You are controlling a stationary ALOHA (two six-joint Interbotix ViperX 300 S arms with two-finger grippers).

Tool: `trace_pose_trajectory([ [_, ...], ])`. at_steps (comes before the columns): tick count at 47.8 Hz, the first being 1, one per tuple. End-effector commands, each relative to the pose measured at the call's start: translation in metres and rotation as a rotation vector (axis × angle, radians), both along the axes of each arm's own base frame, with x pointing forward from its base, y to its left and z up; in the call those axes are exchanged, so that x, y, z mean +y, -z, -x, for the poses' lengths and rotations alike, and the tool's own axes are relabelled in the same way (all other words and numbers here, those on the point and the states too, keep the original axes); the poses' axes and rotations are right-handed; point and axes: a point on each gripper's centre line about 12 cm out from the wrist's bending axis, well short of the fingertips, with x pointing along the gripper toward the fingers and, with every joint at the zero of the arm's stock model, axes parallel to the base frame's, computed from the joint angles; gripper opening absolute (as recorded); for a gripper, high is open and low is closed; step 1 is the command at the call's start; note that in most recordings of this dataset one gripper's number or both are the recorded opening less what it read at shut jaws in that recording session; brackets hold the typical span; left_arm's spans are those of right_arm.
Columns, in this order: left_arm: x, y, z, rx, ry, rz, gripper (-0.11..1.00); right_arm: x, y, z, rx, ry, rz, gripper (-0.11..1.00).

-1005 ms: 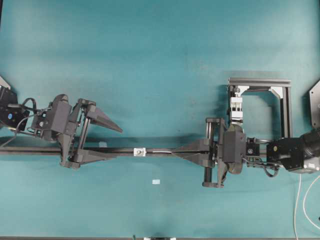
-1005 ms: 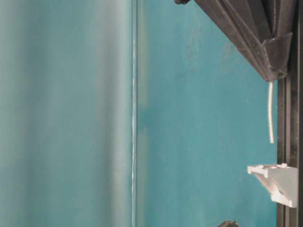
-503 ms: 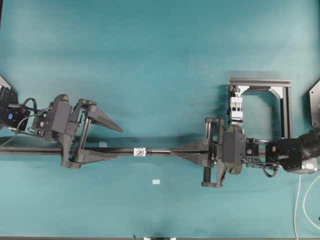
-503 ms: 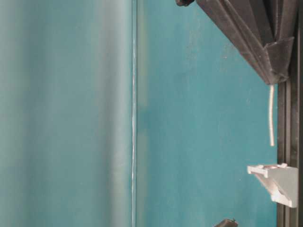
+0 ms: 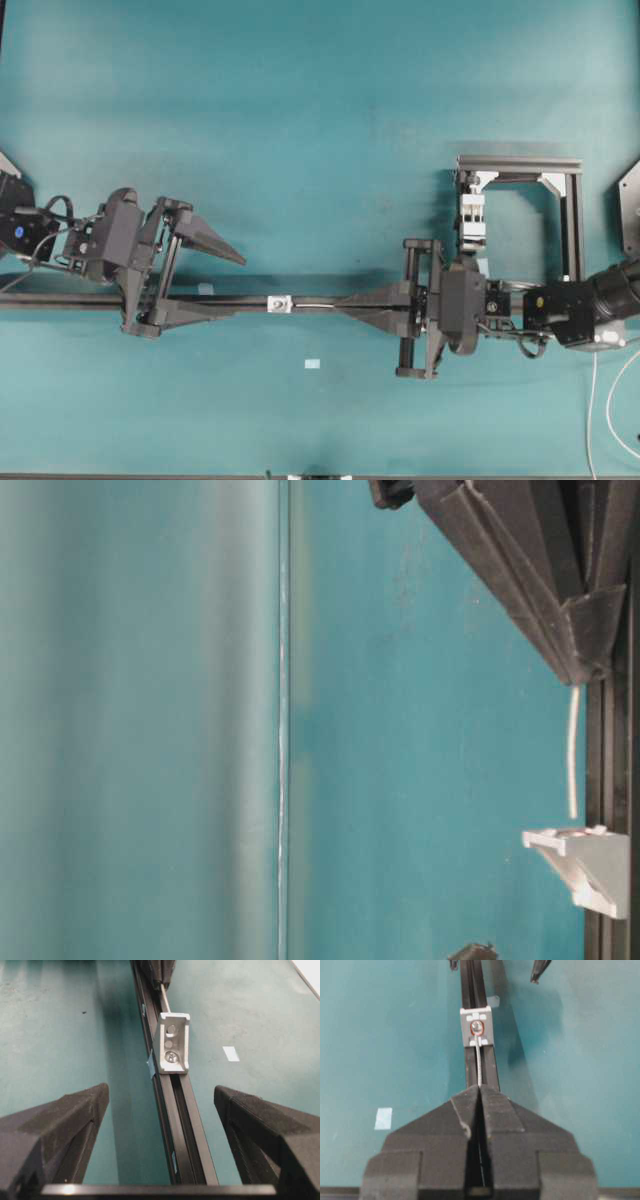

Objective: Insert the wire into the hole on the left side and pull it with the left arm.
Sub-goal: 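Move the right gripper left along the rail toward the clip hole, then push the wire tip through the white clip hole with the right gripper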

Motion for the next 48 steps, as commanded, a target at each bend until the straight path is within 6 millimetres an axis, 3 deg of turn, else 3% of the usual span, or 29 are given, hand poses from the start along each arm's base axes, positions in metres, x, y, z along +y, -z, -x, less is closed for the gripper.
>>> trace_pose_trajectory([
  [1, -0.0006, -0.0097, -0.0038, -0.037, -0.001, 0.009, 0.76, 0.0038, -0.0107, -0.005, -0.038, 0.001, -0.01, -0.02],
  [48, -0.0003, -0.0093, -0.0038, -0.034, -0.001, 0.008, 0.76, 0.0047, -0.0071, -0.0144, -0.038, 0.023, -0.013, -0.02],
])
